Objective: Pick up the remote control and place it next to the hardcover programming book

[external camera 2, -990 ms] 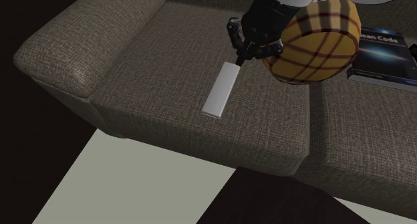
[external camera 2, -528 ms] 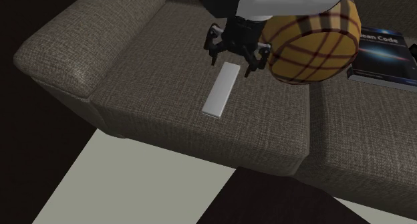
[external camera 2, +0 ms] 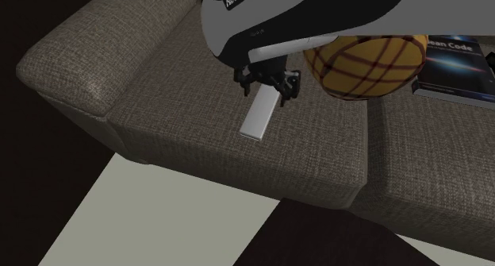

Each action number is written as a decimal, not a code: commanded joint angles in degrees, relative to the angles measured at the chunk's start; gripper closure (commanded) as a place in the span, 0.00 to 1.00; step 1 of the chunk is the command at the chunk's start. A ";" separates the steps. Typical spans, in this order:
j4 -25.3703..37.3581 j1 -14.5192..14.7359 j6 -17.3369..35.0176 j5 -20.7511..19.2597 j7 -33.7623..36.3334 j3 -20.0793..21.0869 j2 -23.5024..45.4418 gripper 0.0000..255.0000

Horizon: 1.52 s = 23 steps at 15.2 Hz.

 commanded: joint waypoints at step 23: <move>-0.09 -0.01 0.40 -0.07 0.06 0.01 0.32 1.00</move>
